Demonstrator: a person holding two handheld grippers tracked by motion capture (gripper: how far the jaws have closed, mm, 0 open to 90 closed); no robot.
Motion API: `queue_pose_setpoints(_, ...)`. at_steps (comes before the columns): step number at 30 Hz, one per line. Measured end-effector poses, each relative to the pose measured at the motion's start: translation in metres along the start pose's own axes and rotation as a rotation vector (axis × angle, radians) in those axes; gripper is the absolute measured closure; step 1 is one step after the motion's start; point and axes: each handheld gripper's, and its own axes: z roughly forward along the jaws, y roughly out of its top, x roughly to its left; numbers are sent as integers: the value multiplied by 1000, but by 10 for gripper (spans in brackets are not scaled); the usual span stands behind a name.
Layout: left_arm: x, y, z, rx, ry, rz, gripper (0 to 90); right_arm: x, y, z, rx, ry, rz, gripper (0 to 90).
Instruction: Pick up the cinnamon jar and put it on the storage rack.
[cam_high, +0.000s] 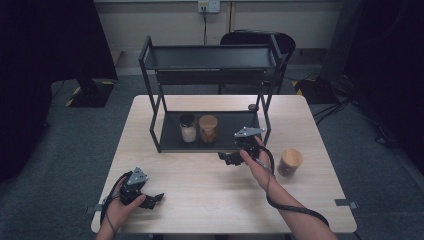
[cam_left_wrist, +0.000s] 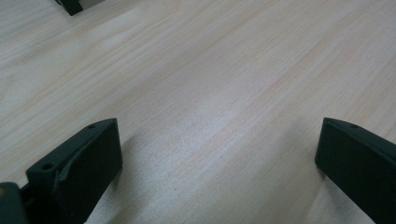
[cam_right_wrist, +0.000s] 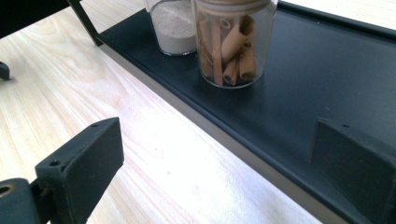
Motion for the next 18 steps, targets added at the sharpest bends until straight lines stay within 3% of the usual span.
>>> queue_pose_setpoints(18, 0, 0, 0, 0, 0, 0, 2, -3, -20, -22, 12, 14, -7, 19)
